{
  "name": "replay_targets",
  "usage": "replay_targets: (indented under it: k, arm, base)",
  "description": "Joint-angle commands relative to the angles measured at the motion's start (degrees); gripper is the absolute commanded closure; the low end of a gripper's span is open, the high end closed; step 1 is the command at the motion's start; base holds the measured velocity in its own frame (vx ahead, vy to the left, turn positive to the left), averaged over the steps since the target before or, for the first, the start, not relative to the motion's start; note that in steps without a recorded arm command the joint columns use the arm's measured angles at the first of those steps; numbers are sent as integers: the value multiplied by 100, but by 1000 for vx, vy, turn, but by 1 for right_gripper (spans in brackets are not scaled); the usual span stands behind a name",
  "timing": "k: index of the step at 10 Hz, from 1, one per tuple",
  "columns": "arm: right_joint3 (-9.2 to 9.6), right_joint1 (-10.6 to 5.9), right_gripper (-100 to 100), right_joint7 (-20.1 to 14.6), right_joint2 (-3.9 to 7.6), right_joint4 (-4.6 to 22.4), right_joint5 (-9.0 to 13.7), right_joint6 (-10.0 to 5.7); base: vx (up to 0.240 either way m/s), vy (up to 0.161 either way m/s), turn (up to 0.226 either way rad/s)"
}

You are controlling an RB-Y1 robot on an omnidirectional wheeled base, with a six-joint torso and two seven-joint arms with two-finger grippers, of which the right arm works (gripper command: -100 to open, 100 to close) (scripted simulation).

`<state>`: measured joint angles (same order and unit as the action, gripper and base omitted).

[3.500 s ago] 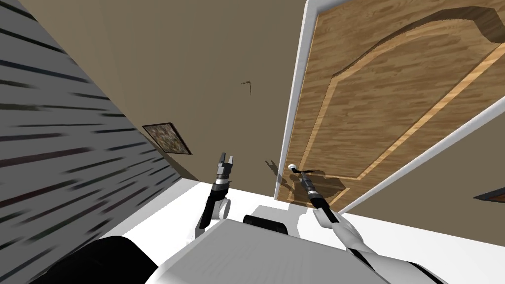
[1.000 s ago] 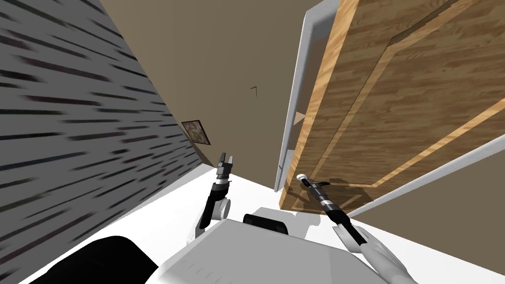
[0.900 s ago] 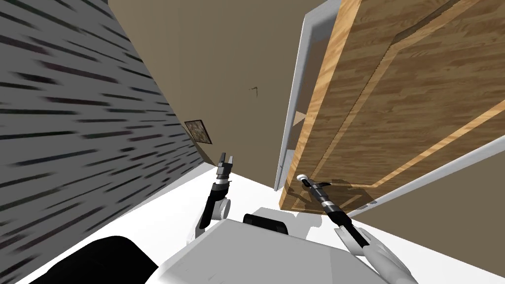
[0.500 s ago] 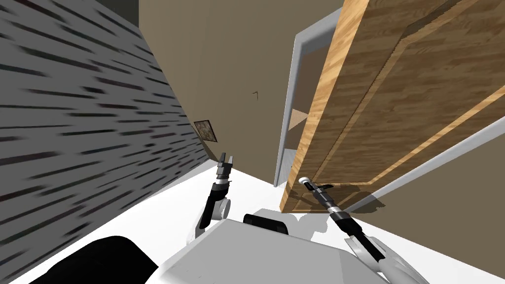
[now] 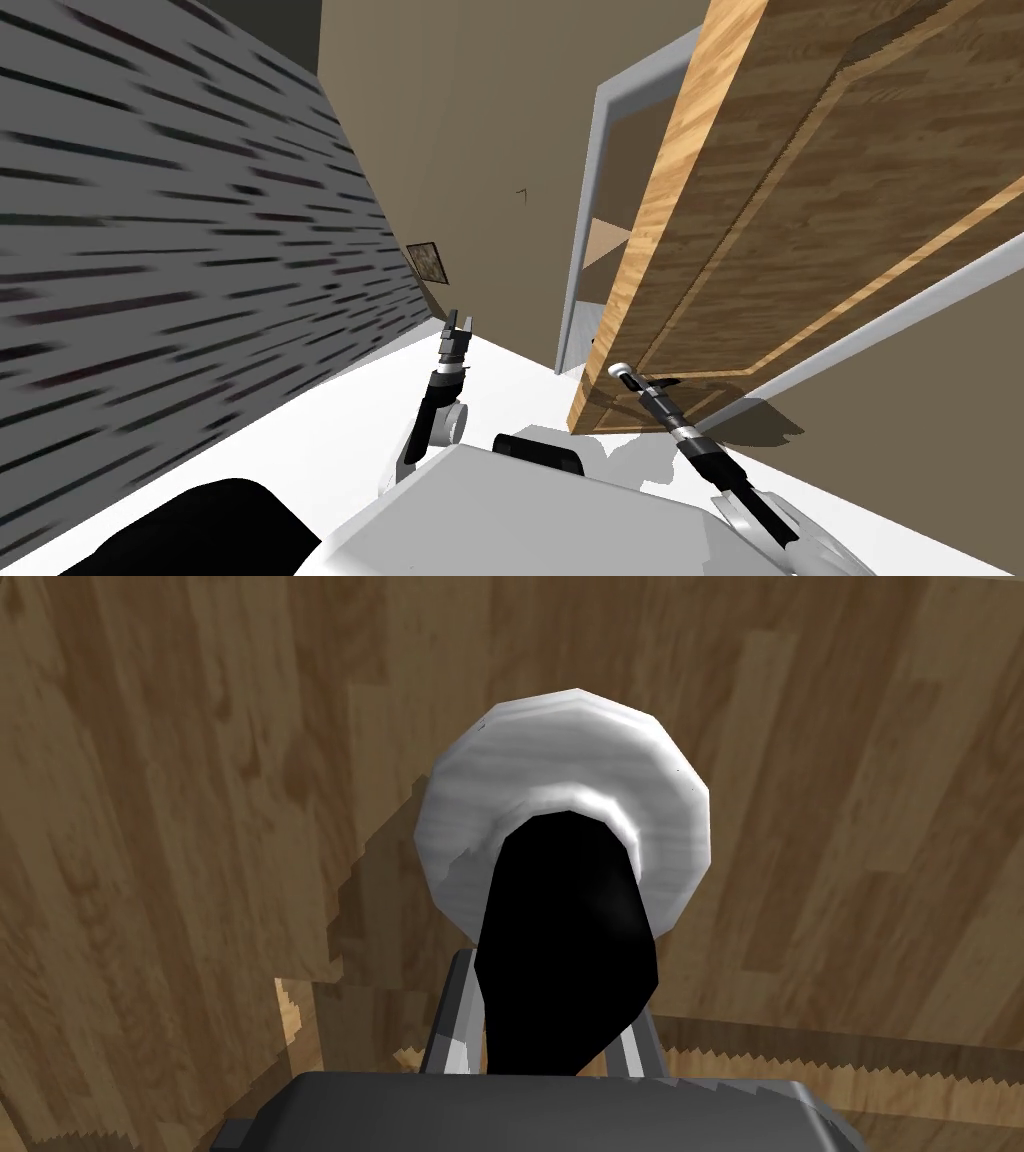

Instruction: Pull the door open

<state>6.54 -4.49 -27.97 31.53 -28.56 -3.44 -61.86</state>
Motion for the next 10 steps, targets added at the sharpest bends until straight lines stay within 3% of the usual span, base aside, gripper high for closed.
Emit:
replay_targets:
  k: [1, 5, 6, 7, 8, 9, 10]
  arm:
    - [20, 43, 100, -26, 43, 82, -13, -168]
    - [53, 154, 100, -111, 171, 231, -28, -535]
    - [53, 154, 100, -111, 171, 268, -28, -535]
    - [67, 200, 100, -147, 224, 292, -34, -686]
    - [72, 217, 100, -160, 243, 314, -37, -741]
    - [83, 223, 100, -154, 204, 293, -42, -672]
    - [91, 246, 100, -169, 216, 336, -45, -754]
  base:
    - [-210, -111, 192]
    - [-226, -120, 197]
    - [-131, -80, 65]
    - [-182, -95, 195]
    - [-190, -117, 206]
    - [-74, -46, 43]
    - [-140, -43, 138]
